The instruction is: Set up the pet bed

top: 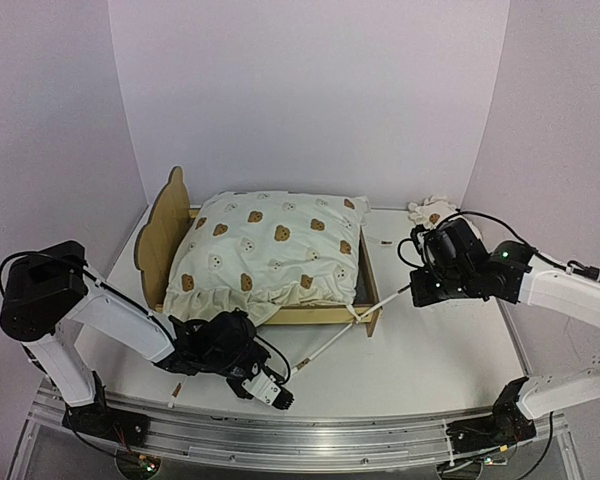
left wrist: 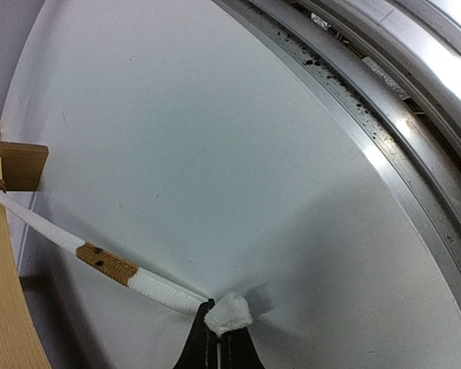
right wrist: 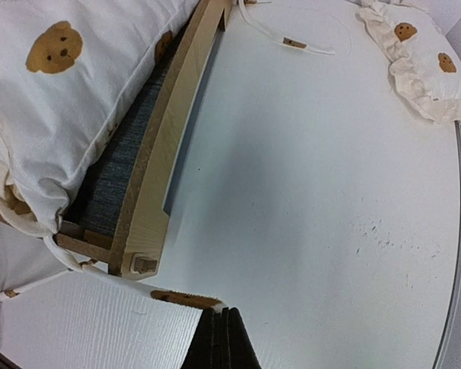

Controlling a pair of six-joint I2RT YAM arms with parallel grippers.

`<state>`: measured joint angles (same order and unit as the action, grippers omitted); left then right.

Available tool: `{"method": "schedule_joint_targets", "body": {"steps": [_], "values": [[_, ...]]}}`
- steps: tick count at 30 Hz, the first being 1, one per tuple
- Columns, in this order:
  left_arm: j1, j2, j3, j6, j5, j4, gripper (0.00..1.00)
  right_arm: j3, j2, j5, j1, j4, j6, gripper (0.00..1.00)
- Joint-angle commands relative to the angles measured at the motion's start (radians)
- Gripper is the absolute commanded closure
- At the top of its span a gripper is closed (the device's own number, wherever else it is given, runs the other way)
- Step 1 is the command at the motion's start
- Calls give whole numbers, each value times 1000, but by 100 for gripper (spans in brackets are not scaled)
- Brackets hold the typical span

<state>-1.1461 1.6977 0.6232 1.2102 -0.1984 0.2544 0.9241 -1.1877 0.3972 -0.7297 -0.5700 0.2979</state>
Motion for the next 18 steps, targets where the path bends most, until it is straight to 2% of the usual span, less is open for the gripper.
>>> {"method": "schedule_joint_targets", "body": {"steps": [1, 4, 6, 8, 11, 13, 15, 18], "values": [[-14, 7, -50, 71, -12, -180, 100, 34, 29, 2, 65, -24, 37, 100], [-13, 14, -48, 55, -18, -179, 100, 23, 25, -51, 76, -36, 50, 100], [-13, 12, -27, 14, -21, -175, 100, 6, 16, -140, 76, -53, 42, 100], [-13, 5, 12, -52, -13, -188, 89, -19, 1, -290, 75, -92, 31, 96], [-14, -8, 87, -132, -1, -285, 66, -86, -25, -599, 75, -139, 21, 72], [-13, -25, 134, -178, -4, -386, 61, -140, -34, -730, 75, -167, 43, 59], [-14, -55, 179, -218, -21, -471, 58, -163, -33, -765, 75, -208, 55, 51], [-13, -131, 212, -246, -70, -586, 51, -148, -15, -754, 74, -241, 41, 45]]}}
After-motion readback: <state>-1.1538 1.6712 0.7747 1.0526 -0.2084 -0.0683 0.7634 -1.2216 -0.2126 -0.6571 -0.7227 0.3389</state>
